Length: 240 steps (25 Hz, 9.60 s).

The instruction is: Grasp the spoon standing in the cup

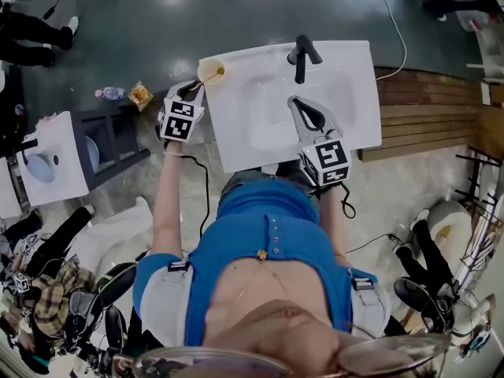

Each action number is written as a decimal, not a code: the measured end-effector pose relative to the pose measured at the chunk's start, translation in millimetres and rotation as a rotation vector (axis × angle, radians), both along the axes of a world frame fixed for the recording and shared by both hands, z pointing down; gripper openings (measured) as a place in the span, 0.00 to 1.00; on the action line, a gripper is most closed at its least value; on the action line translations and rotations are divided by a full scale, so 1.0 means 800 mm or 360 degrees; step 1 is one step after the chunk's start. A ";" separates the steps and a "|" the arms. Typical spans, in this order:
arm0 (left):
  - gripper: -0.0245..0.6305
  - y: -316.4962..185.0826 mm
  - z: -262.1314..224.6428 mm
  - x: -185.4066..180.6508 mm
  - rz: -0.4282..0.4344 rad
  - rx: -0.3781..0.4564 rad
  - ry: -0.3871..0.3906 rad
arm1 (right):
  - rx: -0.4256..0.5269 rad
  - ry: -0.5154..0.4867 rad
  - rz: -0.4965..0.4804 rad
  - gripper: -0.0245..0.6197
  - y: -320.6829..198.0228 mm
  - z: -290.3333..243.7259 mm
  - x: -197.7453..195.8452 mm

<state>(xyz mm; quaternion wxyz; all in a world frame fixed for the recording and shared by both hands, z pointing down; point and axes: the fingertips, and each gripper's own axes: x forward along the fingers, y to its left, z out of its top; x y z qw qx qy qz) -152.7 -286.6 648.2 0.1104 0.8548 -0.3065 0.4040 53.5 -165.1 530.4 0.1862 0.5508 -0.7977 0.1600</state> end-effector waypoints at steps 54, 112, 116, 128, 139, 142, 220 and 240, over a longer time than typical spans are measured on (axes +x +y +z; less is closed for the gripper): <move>0.10 0.079 -0.126 -0.007 -0.0494 0.0273 0.0297 | 0.0099 -0.0045 -0.0262 0.04 0.000 -0.021 0.021; 0.10 0.138 0.025 0.002 -0.0924 0.0088 0.0294 | 0.0058 -0.0014 -0.0246 0.04 0.006 -0.012 0.042; 0.10 0.151 0.041 0.001 -0.0964 0.0050 0.0274 | 0.0057 -0.0014 -0.0264 0.04 0.004 -0.013 0.039; 0.10 0.172 0.068 0.010 -0.0958 -0.0025 0.0216 | 0.0049 -0.0013 -0.0274 0.04 0.009 -0.012 0.043; 0.10 0.183 0.097 0.005 -0.0990 -0.0126 0.0156 | 0.0049 -0.0004 -0.0267 0.04 0.010 -0.013 0.053; 0.11 0.190 0.103 0.005 -0.0963 -0.0147 0.0118 | 0.0048 0.0002 -0.0276 0.04 0.015 -0.014 0.054; 0.04 0.187 0.014 0.093 -0.0548 -0.0039 0.0165 | -0.0048 0.0031 -0.0631 0.04 0.018 0.008 0.008; 0.04 0.178 -0.086 0.170 -0.0333 0.0131 0.0411 | -0.0076 0.0044 -0.0700 0.04 0.027 0.011 -0.014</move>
